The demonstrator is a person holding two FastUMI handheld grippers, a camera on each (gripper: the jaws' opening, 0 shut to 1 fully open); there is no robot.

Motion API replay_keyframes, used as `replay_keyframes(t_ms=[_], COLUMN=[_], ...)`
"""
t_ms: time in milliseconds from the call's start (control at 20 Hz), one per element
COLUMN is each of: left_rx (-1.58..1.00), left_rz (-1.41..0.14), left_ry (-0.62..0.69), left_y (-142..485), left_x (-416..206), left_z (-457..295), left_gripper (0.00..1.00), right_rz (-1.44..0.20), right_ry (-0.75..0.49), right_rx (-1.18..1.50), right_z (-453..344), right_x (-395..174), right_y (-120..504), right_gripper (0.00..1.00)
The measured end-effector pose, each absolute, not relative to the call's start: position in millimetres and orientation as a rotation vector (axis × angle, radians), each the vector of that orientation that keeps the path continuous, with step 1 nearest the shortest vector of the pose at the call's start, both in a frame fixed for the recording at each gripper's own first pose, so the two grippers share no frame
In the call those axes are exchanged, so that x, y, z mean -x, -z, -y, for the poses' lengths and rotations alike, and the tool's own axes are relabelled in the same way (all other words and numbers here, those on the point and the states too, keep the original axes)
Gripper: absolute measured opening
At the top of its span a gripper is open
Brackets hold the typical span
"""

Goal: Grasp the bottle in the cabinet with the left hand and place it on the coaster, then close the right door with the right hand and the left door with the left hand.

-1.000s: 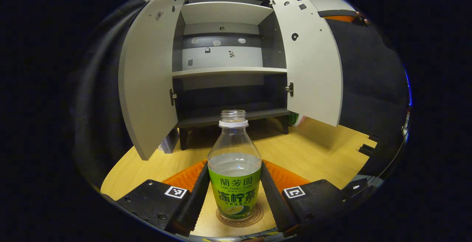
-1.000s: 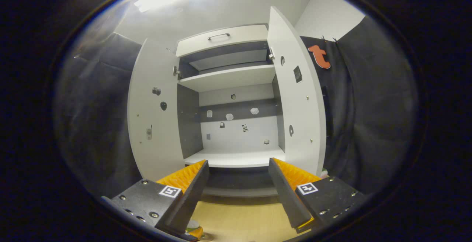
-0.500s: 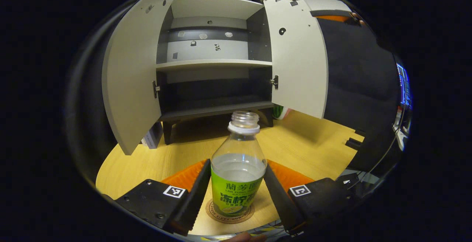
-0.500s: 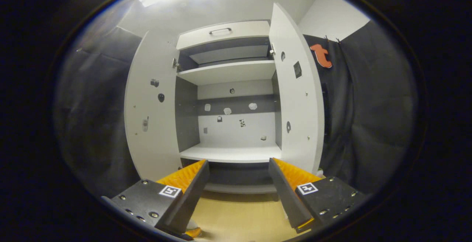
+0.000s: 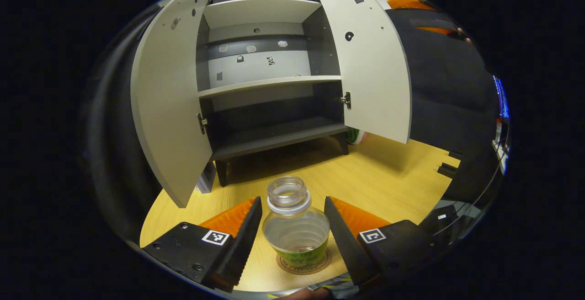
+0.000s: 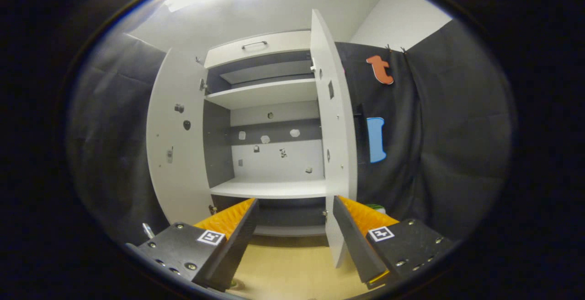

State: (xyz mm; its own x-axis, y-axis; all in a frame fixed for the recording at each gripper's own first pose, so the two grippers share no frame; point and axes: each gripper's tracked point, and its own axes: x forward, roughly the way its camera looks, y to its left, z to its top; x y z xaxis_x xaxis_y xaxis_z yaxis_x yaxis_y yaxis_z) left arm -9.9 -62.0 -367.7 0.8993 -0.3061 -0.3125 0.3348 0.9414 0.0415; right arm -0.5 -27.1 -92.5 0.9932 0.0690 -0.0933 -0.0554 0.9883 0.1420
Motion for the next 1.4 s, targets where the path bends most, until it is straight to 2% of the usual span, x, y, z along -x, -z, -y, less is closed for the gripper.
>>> replay_keyframes(t_ms=[450, 550, 650, 900, 950, 1100, 1300, 1400], left_rx=[0.015, 0.013, 0.017, -0.001, -0.014, -0.041, -0.018, 0.019], left_rz=[-0.139, -0.092, -0.082, -0.064, -0.053, -0.029, -0.006, 0.012], left_ry=[0.328, 0.283, 0.282, 0.273, 0.267, 0.252, 0.219, 0.212], left_y=[220, 190, 169, 123, 112, 77, 43, 25], left_x=[-4, -12, -15, -19, -19, -17, -18, -16], left_z=[81, 74, 77, 68, 64, 51, 30, 21], left_gripper=[0.89, 0.92, 0.98, 0.98, 0.98, 0.98, 0.98, 1.00], right_rz=[-0.049, -0.033, -0.026, -0.036, -0.042, -0.063, -0.096, -0.103], right_ry=[0.032, 0.054, 0.070, 0.107, 0.107, 0.123, 0.071, 0.089], right_rx=[-0.117, -0.127, -0.119, -0.017, -0.007, 0.012, -0.032, -0.041], right_z=[126, 151, 173, 226, 233, 254, 244, 244], right_x=[-5, -14, -21, -52, -60, -86, -112, -124], right_y=[73, 63, 56, 47, 46, 49, 56, 52], right_gripper=[0.98, 0.98, 0.98, 0.98, 1.00, 0.98, 0.98, 0.98])
